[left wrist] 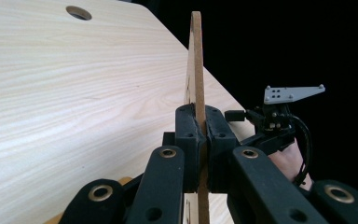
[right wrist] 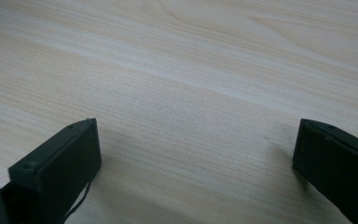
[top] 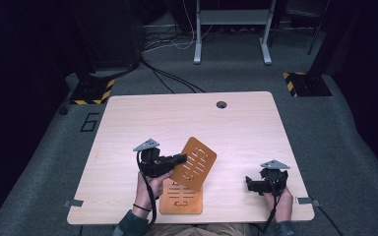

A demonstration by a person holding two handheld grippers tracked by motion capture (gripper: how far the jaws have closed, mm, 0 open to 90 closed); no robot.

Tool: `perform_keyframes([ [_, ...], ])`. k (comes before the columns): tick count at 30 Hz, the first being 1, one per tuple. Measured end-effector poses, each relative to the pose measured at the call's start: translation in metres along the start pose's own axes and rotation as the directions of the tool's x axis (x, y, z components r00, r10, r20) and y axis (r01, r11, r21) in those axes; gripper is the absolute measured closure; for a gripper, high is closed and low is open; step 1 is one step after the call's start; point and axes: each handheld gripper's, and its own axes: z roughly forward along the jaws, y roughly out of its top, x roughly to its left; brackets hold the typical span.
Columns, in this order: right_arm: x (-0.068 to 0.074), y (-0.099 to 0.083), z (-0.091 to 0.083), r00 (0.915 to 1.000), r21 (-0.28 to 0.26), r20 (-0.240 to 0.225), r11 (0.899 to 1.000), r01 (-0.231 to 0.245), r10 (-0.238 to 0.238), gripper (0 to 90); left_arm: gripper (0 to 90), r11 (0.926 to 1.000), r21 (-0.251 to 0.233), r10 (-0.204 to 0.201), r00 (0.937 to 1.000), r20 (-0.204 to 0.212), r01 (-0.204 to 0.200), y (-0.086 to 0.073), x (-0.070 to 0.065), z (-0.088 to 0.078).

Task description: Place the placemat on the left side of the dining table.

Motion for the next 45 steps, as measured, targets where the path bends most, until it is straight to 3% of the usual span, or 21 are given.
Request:
perform_keyframes([
  [20, 0.0, 0.0, 0.0, 1.0, 0.001, 0.004, 1.0, 0.001, -0.001, 0.0, 85.9, 0.9981, -0.06, -0.019, 0.9963, -0.084, 0.014, 0.011, 0.026, -0.038],
  [32, 0.0, 0.0, 0.0, 1.0, 0.001, 0.004, 1.0, 0.001, -0.001, 0.0, 85.9, 0.9922, -0.104, -0.082, 0.9877, -0.133, 0.069, 0.009, 0.045, -0.056],
  [33, 0.0, 0.0, 0.0, 1.0, 0.001, 0.005, 1.0, 0.001, -0.001, 0.0, 85.9, 0.9931, -0.104, -0.069, 0.9878, -0.14, 0.055, 0.01, 0.048, -0.058],
  [45, 0.0, 0.0, 0.0, 1.0, 0.001, 0.005, 1.0, 0.0, 0.0, 0.0, 85.9, 0.9879, -0.138, -0.096, 0.9764, -0.193, 0.07, 0.016, 0.064, -0.076],
])
